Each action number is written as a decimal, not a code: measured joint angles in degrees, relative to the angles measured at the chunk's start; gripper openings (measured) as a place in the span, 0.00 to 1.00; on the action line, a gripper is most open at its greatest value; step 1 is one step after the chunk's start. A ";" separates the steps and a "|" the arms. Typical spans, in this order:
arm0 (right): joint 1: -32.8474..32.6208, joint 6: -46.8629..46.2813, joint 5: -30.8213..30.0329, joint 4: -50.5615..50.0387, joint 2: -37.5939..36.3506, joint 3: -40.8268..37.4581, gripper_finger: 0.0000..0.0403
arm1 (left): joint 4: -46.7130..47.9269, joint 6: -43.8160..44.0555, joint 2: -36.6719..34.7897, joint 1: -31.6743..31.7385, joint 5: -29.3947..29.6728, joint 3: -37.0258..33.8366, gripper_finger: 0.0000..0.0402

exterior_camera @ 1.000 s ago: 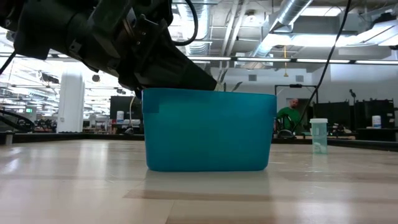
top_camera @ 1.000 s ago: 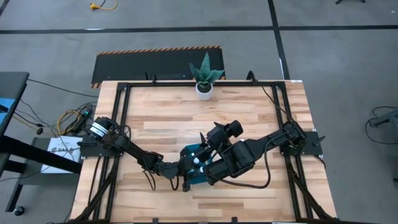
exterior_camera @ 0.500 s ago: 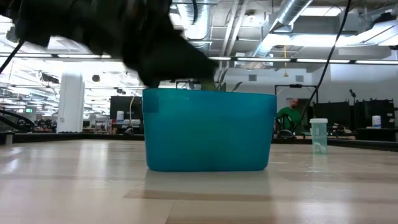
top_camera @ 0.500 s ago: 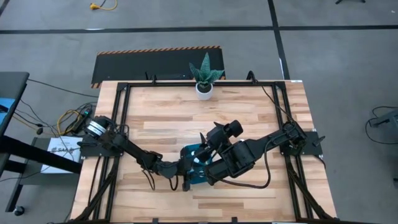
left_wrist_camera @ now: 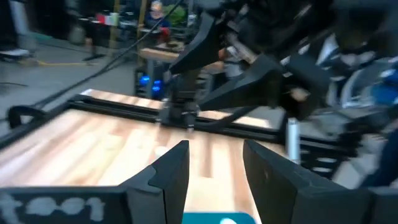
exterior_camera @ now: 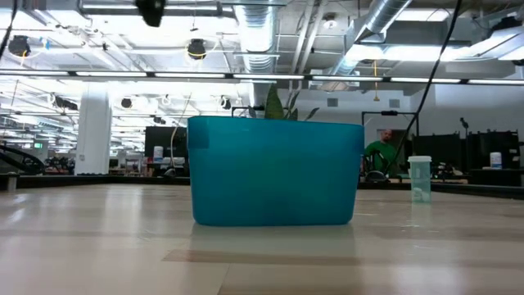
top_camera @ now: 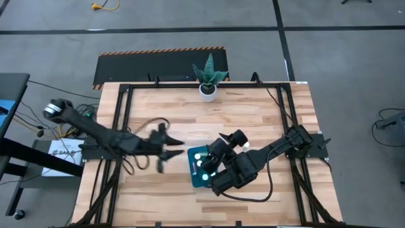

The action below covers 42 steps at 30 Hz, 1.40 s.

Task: Pick and place pill bottles into a basket
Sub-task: Put the blue pill bottle into the blue bin

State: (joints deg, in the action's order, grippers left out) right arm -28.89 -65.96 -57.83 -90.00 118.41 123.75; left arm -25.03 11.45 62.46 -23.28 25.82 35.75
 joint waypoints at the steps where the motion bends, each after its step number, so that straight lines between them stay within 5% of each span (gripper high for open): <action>1: -0.02 -0.02 -0.06 -0.06 -0.02 -0.13 0.75 | 1.09 0.81 -3.39 0.05 -1.23 -1.78 0.35; 8: 1.11 -0.40 0.04 -0.05 -2.63 -0.52 0.75 | 3.95 6.58 -22.59 -0.60 -3.06 -15.08 0.35; 20: 5.97 -5.67 3.14 -0.01 -4.86 -0.64 0.75 | 15.81 7.04 -43.43 -1.54 -6.14 -24.84 0.35; 36: 8.85 -12.08 6.93 0.00 -5.31 -0.62 0.75 | 28.73 6.91 -62.50 -1.54 -10.55 -32.33 0.35; 42: 9.62 -10.16 7.80 -0.02 -6.59 -0.53 0.75 | 30.79 5.55 -61.89 -1.57 -11.81 -32.11 0.35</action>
State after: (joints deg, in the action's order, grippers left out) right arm -19.26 -76.12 -50.02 -90.02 111.82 123.22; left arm 5.76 17.01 0.57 -24.85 14.01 3.64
